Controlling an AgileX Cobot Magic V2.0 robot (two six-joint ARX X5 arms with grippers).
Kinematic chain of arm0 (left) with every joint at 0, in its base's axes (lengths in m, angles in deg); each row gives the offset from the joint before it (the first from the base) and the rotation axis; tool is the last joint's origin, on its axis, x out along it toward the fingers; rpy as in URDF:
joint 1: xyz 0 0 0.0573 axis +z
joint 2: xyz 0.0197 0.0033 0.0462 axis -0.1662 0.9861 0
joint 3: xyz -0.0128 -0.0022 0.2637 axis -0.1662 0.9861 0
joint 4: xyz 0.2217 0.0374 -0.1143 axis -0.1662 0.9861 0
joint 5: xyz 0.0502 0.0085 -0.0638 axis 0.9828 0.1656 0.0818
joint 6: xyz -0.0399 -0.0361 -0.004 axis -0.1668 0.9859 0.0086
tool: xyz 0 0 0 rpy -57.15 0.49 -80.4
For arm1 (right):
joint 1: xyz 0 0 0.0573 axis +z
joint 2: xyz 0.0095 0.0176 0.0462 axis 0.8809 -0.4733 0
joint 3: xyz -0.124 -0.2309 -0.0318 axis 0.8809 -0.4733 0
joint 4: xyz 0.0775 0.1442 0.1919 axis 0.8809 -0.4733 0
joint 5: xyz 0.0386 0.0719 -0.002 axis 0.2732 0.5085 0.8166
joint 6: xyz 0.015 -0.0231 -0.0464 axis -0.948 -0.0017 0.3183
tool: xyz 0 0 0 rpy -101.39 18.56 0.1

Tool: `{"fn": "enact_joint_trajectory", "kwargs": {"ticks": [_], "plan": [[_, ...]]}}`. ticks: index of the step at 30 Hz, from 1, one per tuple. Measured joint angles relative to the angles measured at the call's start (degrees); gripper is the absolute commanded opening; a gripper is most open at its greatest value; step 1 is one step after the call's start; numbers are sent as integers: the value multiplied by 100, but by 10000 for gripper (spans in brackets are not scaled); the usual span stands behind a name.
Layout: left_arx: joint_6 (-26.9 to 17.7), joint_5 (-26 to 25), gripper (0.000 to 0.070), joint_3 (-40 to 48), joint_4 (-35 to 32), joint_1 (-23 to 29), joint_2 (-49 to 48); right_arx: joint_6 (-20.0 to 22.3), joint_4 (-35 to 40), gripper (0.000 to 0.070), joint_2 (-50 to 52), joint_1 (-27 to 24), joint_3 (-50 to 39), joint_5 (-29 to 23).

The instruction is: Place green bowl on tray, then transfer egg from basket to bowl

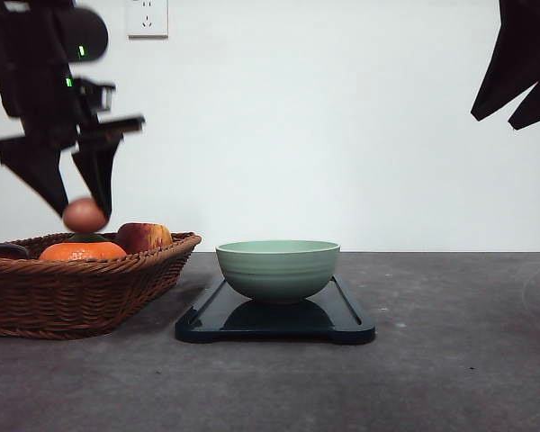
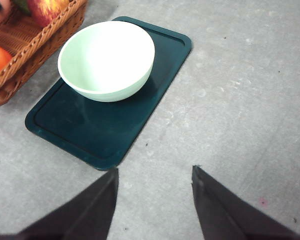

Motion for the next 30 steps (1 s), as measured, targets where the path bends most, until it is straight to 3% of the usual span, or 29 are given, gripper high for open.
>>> {"fn": "enact_joint_trajectory", "kwargs": {"ticks": [5, 9, 12, 23, 30], "plan": [[5, -235, 112, 0, -272, -60, -438, 0, 2, 289, 0, 0, -1, 1], [87, -897, 191, 0, -707, -170, -648, 0, 2, 289, 0, 0, -1, 1], [319, -1277, 188, -2, -955, -311, -660, 0, 0, 289, 0, 0, -1, 1], [678, -1295, 188, -2, -1750, -1172, -638, 0, 0, 289, 0, 0, -1, 1], [714, -933, 187, -2, -1884, -1476, -246, 0, 0, 289, 0, 0, -1, 3]]}}
